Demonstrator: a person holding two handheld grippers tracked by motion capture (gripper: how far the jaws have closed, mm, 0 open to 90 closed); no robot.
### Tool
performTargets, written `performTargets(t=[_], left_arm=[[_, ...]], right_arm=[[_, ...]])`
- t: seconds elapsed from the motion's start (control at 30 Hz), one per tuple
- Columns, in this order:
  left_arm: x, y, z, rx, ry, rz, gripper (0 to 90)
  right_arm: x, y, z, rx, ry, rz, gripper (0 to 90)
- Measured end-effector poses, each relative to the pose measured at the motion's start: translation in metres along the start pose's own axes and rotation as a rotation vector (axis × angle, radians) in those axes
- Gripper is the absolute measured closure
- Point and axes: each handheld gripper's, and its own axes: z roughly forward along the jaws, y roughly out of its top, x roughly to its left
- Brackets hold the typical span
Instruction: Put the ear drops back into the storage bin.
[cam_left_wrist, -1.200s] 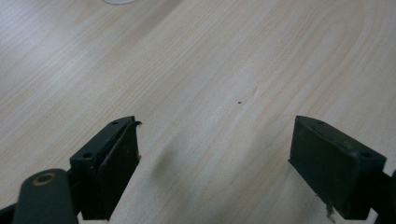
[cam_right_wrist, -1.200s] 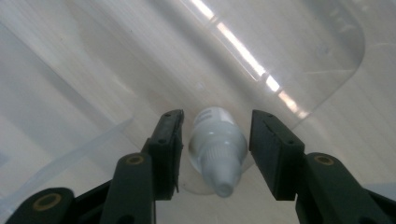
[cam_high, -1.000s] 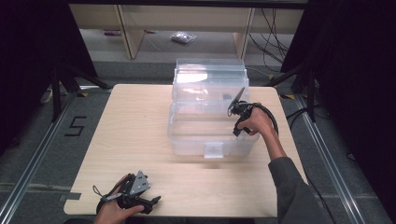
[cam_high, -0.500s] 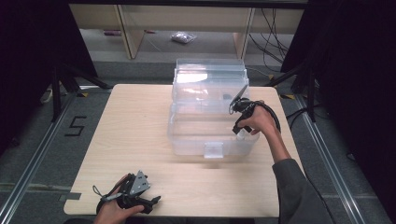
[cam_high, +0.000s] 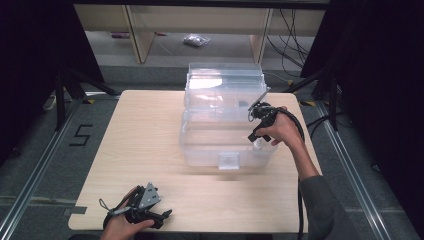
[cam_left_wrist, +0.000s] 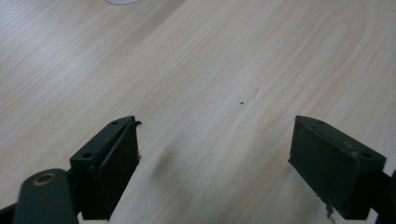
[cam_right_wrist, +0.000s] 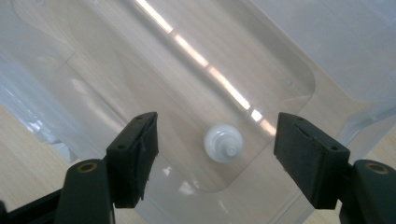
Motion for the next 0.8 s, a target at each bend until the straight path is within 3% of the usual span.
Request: performTargets(t=[0.07, 0.1, 0.13, 0.33, 0.4, 0.63, 0.67, 0.7, 0.77, 0.8], left_arm=[[0.000, 0.000, 0.000, -0.023, 0.004, -0.001, 15.2], [0.002, 0.000, -0.001, -0.005, -0.001, 0.015, 15.2], [-0.001, 0.000, 0.002, -0.023, 0.012, -0.025, 15.2], [0.001, 0.000, -0.001, -0.005, -0.006, 0.013, 15.2], [0.000, 0.000, 0.002, -0.019, 0.016, -0.007, 15.2], [0.000, 0.000, 0.000, -0.012, 0.001, 0.002, 15.2], [0.001, 0.001, -0.001, 0.002, -0.002, 0.016, 15.2], [0.001, 0.000, -0.001, 0.003, -0.003, 0.019, 15.2], [0.001, 0.000, 0.000, 0.001, 0.002, 0.018, 15.2], [0.000, 0.000, 0.002, -0.016, 0.011, -0.003, 15.2]], right_arm=[[0.001, -0.001, -0.001, 0.002, 0.003, -0.001, 30.7], [0.001, -0.001, -0.002, -0.008, 0.002, -0.005, 30.5], [0.001, -0.001, -0.003, -0.007, 0.005, -0.001, 30.3], [0.005, -0.002, -0.007, -0.024, 0.003, 0.001, 29.5], [0.006, -0.002, -0.008, -0.039, 0.011, 0.001, 29.2], [0.013, -0.008, -0.011, -0.054, 0.023, 0.011, 28.4], [0.012, -0.009, -0.011, -0.077, 0.023, -0.012, 28.1], [0.014, -0.010, -0.011, -0.067, 0.028, 0.007, 27.8], [0.015, -0.011, -0.012, -0.065, 0.026, 0.010, 27.7], [0.015, -0.011, -0.013, -0.072, 0.024, 0.005, 27.5]])
